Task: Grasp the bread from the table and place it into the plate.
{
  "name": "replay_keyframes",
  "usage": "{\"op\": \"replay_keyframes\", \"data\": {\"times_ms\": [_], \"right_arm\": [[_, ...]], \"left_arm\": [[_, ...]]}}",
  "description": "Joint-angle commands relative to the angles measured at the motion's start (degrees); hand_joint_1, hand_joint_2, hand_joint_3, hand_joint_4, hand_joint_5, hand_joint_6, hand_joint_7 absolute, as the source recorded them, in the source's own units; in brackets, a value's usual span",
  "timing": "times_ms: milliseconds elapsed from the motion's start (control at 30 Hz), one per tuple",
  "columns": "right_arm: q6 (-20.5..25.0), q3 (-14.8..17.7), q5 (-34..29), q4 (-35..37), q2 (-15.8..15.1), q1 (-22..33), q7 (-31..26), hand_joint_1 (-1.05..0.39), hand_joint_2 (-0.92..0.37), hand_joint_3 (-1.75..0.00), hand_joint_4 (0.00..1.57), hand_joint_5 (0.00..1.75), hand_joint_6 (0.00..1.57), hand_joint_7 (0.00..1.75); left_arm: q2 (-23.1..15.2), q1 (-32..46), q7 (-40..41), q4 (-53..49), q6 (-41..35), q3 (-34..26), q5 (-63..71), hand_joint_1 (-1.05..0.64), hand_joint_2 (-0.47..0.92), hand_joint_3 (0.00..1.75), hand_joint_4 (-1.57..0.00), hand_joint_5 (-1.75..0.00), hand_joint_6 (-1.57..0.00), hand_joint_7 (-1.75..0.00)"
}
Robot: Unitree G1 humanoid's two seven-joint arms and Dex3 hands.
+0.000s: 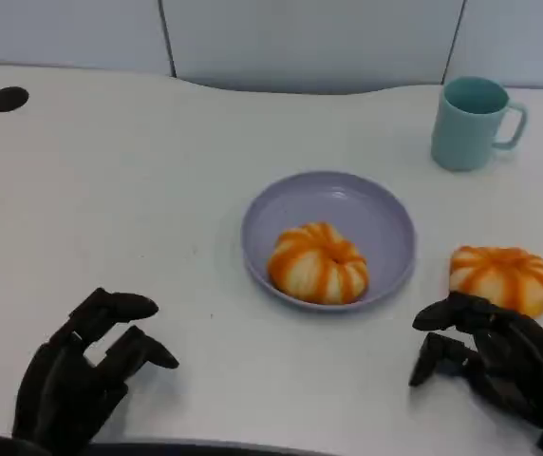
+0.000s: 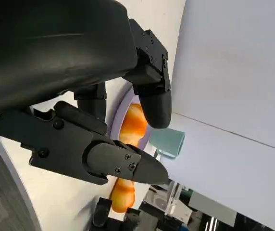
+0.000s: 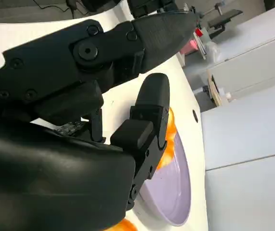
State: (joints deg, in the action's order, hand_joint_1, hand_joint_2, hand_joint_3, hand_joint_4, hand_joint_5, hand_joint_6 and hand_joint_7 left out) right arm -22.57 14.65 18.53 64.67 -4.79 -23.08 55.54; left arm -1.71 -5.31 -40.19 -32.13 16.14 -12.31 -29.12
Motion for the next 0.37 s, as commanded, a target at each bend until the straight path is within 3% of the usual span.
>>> {"op": "replay_keyframes", "data": {"times_ms": [33, 367], "right_arm": [[1.3, 0.5, -0.1, 1.3, -0.5, 1.0, -0.3, -0.57, -0.92, -0.07, 0.73, 1.33, 0.79, 0.76], [-0.7, 0.2, -1.1, 1.6, -0.7, 1.0, -0.7, -0.57, -0.92, -0.09, 0.70, 1.35, 0.77, 0.78]], "left_arm": [[-0.3, -0.5, 0.7, -0.6, 0.4, -0.8, 1.0, -0.62, 0.92, 0.10, -0.35, -1.74, -0.38, -1.30], [-0.5, -0.8, -0.1, -1.2, 0.9, -1.1, 1.1, -0.62, 0.92, 0.10, -0.34, -1.74, -0.37, -1.33]]}}
